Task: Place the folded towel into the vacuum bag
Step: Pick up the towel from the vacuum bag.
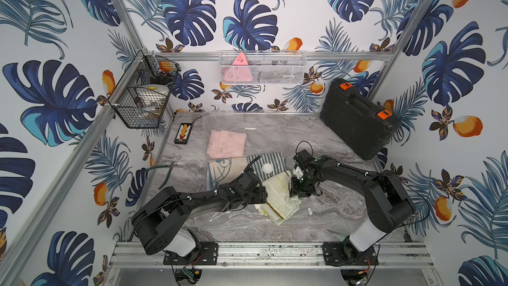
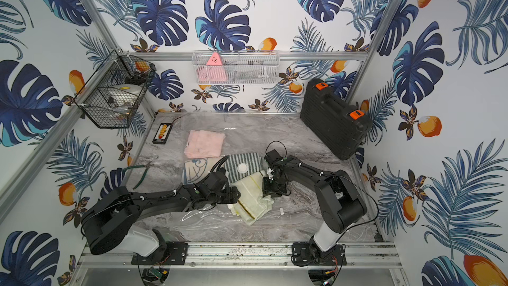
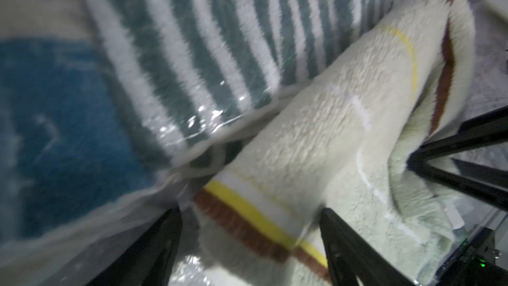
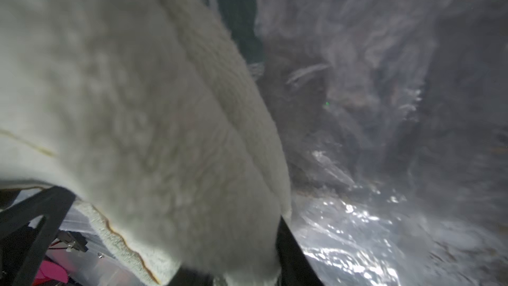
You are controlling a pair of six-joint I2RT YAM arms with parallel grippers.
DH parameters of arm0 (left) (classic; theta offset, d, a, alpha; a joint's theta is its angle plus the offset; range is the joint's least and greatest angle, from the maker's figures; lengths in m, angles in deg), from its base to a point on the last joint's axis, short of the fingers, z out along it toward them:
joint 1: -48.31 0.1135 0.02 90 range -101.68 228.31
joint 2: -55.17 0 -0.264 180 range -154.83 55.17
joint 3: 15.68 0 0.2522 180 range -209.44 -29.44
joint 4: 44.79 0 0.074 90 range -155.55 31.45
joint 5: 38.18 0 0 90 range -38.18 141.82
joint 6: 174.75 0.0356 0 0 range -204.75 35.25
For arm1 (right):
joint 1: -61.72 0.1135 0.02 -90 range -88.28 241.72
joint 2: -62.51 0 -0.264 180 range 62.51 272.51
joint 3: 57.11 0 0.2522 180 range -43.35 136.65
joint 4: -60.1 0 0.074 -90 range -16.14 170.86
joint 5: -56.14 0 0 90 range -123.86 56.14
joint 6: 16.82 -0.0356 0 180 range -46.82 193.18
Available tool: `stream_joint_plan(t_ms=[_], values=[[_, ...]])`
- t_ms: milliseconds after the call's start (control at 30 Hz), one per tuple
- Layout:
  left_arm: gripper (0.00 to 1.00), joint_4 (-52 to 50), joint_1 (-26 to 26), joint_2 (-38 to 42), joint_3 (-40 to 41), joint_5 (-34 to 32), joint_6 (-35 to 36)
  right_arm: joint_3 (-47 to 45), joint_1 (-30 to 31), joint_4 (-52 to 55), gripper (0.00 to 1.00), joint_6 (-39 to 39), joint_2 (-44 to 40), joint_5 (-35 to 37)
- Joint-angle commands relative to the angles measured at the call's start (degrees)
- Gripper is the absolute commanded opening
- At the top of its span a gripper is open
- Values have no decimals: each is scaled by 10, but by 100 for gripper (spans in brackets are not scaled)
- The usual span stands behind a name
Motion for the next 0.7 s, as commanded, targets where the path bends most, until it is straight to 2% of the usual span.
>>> stream_joint_plan(t_ms=[0,100,133,233,300,367,467,567,667], values=[[78,98,2,-27,12,30,-35,-19,-4,-30,34,-6,5,-1],[64,143,1,-32,25,50,-52,-31,-9,-39,34,-7,3,-6],[56,151,2,-25,27,55,-54,-33,-11,-40,34,-8,-1,-10],[18,132,1,16,5,69,-35,-42,-25,-43,39,-5,-18,-40],[0,62,-4,48,-43,67,6,-52,-50,-48,49,-2,-41,-83],[0,-42,-10,62,-118,70,65,-57,-91,-40,64,4,-78,-124],[0,-201,-24,31,-256,112,148,-49,-157,-10,77,-4,-155,-124],[0,-306,-73,-13,-376,124,202,-36,-216,-1,82,-50,-229,-93],[0,-317,-110,-35,-435,140,190,-13,-264,10,83,-80,-262,-48]])
